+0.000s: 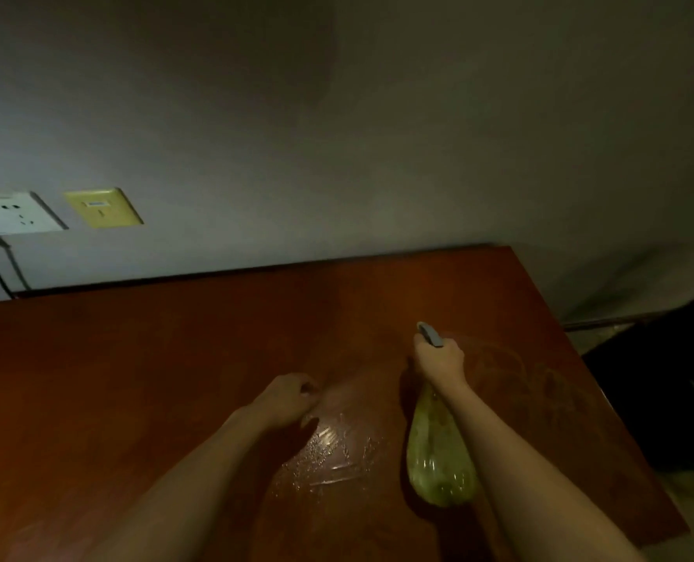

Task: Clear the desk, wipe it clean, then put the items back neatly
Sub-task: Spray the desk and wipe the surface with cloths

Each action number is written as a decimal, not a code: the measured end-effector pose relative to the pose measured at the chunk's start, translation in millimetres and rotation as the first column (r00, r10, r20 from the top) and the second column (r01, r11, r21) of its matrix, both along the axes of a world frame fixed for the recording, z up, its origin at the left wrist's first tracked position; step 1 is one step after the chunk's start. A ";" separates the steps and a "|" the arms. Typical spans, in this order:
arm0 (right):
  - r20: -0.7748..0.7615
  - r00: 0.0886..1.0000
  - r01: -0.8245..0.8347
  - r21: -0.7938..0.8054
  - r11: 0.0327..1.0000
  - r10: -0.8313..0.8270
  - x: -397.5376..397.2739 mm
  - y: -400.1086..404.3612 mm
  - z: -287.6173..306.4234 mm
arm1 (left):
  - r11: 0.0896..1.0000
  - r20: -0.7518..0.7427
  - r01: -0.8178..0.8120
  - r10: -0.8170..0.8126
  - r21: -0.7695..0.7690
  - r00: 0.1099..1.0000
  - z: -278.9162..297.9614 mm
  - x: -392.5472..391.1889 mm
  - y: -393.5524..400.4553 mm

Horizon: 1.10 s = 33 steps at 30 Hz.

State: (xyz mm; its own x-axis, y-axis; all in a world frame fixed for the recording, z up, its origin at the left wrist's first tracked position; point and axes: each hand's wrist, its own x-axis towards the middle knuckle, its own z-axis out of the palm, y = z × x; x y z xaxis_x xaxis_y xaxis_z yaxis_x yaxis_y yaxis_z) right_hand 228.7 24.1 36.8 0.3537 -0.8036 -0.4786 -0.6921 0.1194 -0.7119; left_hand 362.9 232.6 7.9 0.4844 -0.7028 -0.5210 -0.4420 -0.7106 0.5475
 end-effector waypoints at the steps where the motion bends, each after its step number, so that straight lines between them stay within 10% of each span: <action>1: 0.002 1.000 -0.002 0.010 1.000 0.002 -8.6 2.9 1.0 | 1.000 0.001 0.011 -0.011 0.001 1.000 -1.7 -2.1 -1.0; 33: -0.008 0.967 -0.255 0.069 0.965 0.256 -208.1 49.9 10.2 | 0.989 0.186 -0.144 0.144 -0.009 0.972 62.5 -180.0 32.3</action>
